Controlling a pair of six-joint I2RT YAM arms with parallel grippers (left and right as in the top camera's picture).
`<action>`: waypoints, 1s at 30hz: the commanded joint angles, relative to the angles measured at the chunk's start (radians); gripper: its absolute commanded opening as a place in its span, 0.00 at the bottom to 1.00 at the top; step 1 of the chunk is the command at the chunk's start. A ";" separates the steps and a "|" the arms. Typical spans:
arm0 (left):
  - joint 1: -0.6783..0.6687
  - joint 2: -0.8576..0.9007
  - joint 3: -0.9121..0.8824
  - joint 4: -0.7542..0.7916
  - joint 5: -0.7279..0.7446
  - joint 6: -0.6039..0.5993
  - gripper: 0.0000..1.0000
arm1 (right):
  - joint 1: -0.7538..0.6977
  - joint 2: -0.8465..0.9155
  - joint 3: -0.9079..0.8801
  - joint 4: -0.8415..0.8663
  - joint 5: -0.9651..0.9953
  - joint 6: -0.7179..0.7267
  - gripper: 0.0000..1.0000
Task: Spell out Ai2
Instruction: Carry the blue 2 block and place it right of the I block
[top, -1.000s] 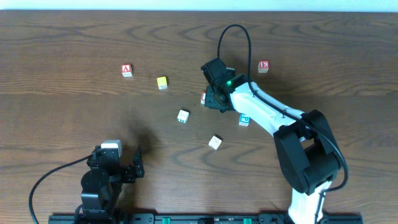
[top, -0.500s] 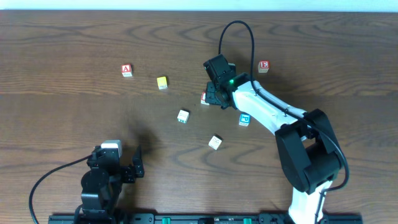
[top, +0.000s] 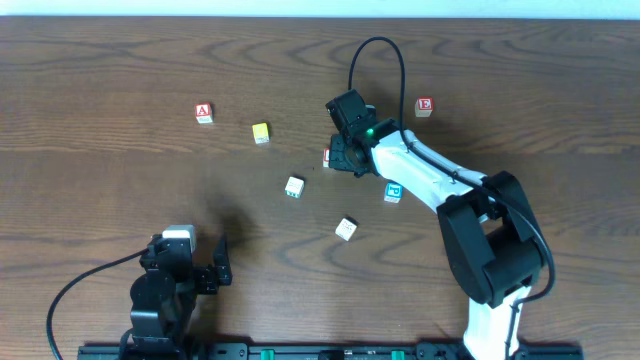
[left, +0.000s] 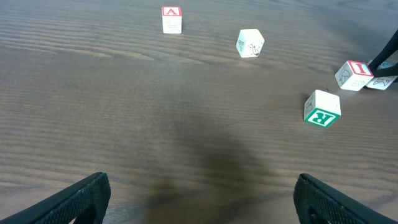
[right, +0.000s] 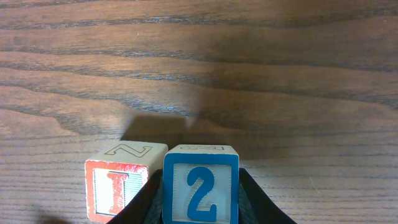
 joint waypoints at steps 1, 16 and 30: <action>0.004 -0.006 -0.010 0.004 -0.007 0.010 0.95 | -0.004 0.011 -0.001 0.003 0.000 -0.020 0.17; 0.004 -0.006 -0.010 0.004 -0.007 0.010 0.95 | -0.003 0.011 -0.001 -0.024 -0.001 -0.026 0.37; 0.004 -0.006 -0.010 0.004 -0.007 0.010 0.95 | -0.021 0.010 0.004 0.077 0.049 -0.026 0.45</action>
